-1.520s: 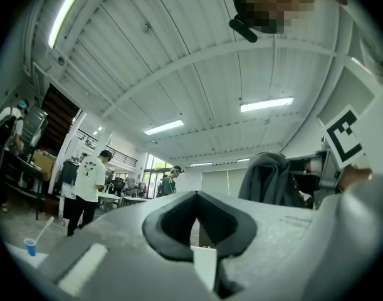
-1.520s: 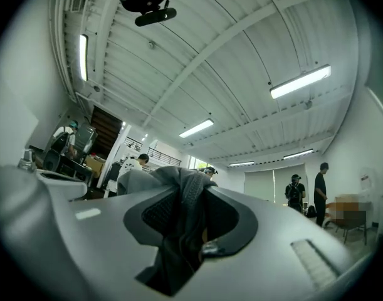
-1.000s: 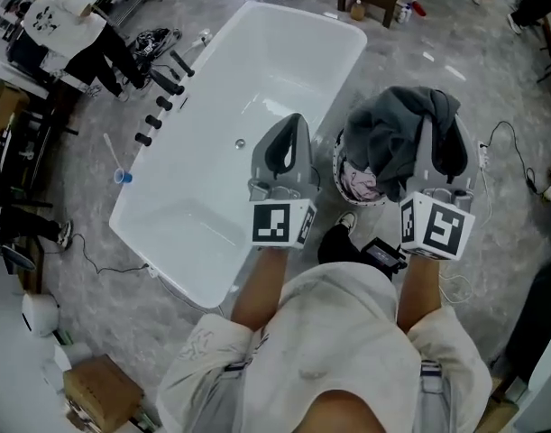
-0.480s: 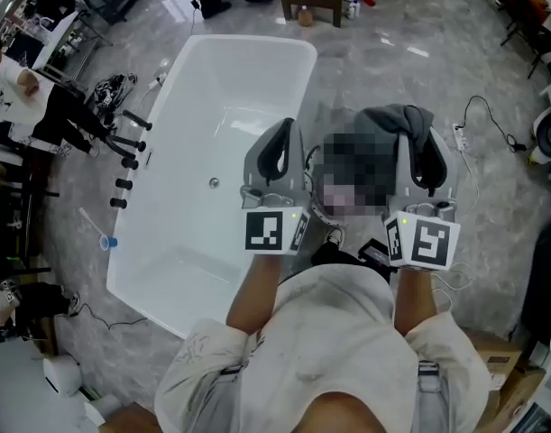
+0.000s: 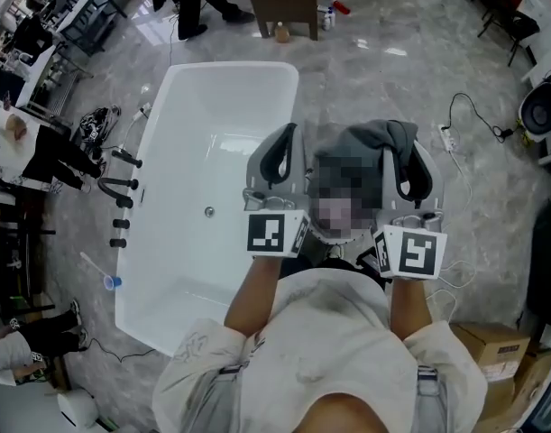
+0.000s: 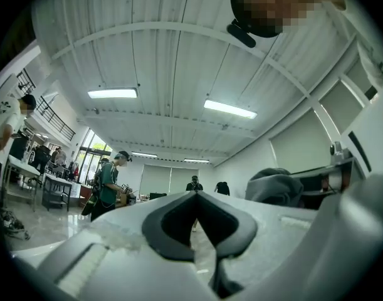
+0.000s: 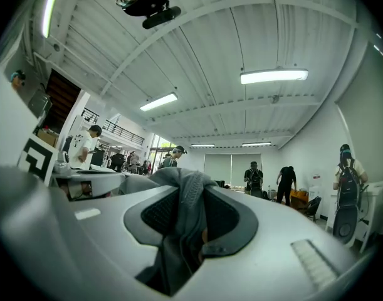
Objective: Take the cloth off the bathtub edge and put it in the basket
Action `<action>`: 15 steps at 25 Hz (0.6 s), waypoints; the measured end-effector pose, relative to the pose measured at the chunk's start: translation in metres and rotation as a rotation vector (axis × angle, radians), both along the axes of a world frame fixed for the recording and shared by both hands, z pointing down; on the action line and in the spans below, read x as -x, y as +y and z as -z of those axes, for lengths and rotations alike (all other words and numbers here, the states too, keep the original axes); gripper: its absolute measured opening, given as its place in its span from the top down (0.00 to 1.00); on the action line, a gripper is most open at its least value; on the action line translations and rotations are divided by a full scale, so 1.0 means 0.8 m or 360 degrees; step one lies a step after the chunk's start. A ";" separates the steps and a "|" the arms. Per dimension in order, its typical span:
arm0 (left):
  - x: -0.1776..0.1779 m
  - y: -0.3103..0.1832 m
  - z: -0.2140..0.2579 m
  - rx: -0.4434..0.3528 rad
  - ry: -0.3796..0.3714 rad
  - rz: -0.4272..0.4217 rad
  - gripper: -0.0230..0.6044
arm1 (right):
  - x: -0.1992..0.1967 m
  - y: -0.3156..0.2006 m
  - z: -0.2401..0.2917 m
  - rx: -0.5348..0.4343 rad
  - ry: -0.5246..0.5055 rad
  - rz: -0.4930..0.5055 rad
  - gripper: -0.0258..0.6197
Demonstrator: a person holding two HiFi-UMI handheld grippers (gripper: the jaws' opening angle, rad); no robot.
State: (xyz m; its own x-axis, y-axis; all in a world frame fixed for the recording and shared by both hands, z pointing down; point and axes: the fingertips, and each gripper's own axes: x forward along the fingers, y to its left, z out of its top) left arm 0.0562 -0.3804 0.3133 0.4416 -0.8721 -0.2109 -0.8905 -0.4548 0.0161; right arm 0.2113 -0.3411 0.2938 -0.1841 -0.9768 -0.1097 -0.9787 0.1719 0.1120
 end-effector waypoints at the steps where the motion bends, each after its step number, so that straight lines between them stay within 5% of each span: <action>1: -0.002 -0.005 0.002 -0.0003 -0.0003 -0.0013 0.96 | -0.002 -0.003 0.000 0.0003 -0.0003 -0.0013 0.79; 15: 0.010 -0.043 0.000 -0.0009 0.0004 -0.0106 0.96 | 0.009 -0.029 -0.043 0.0133 0.0017 -0.0120 0.79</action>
